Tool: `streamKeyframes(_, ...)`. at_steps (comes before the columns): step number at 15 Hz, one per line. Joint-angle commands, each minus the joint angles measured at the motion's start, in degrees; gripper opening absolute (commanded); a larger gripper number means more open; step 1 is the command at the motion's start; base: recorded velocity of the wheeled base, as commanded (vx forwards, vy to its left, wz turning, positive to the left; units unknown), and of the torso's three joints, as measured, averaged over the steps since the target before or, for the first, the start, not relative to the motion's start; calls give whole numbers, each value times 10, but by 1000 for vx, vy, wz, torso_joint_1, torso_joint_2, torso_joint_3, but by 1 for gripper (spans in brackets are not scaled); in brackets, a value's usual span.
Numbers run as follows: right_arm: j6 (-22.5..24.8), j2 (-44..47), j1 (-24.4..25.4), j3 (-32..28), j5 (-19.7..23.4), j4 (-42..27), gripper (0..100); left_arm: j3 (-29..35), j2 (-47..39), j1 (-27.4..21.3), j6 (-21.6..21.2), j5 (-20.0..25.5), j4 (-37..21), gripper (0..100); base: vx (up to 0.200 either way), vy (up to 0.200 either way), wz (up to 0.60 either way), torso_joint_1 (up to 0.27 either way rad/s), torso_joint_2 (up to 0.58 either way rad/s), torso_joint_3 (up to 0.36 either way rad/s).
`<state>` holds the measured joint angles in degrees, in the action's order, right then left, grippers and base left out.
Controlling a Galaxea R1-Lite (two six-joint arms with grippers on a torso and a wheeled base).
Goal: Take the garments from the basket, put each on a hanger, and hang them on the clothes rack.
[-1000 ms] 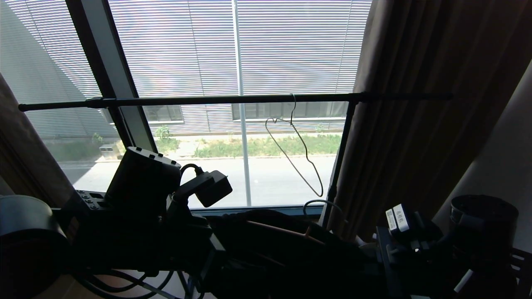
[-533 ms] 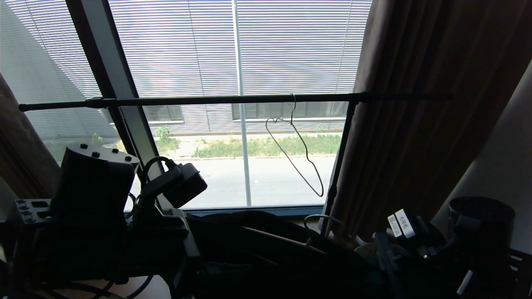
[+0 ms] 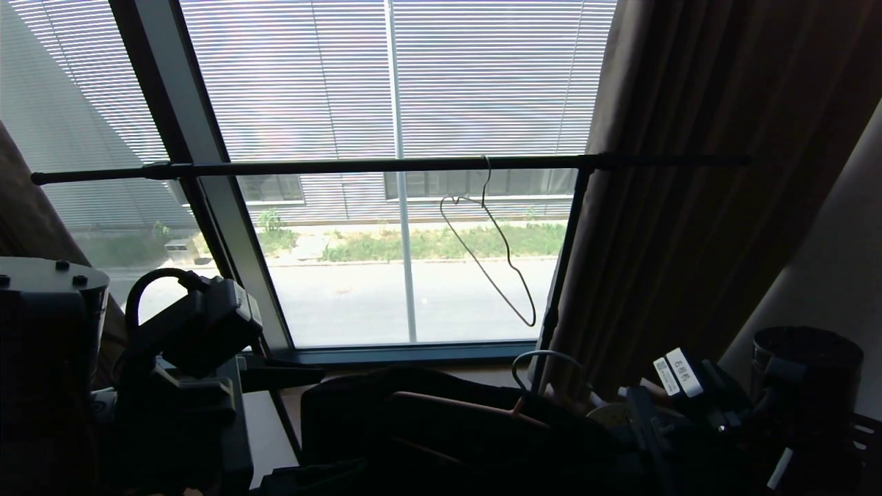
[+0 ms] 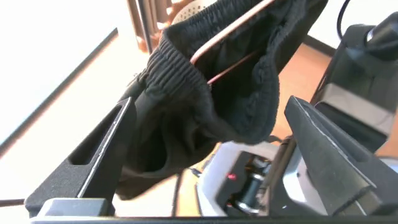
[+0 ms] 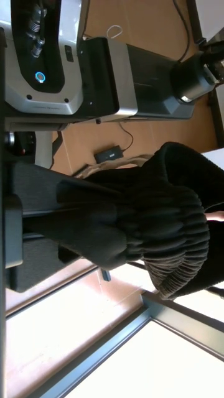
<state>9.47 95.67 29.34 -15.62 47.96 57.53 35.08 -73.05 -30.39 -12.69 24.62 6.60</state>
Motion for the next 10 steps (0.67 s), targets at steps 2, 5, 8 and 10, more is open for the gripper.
streamKeyframes(2,0,4,0,16,21,34,0,14,5,67,-114,2,-1,100,0,0,0,0,0,0)
streamKeyframes(5,2,3,-10,23,42,41,0,41,-12,130,-250,69,-25,100,0,0,0,0,0,0)
streamKeyframes(8,4,2,-10,27,42,42,0,131,-58,179,-375,199,-162,100,0,0,0,0,0,0)
streamKeyframes(10,4,2,-10,29,42,42,0,147,-94,183,-397,268,-189,100,0,0,0,0,0,0)
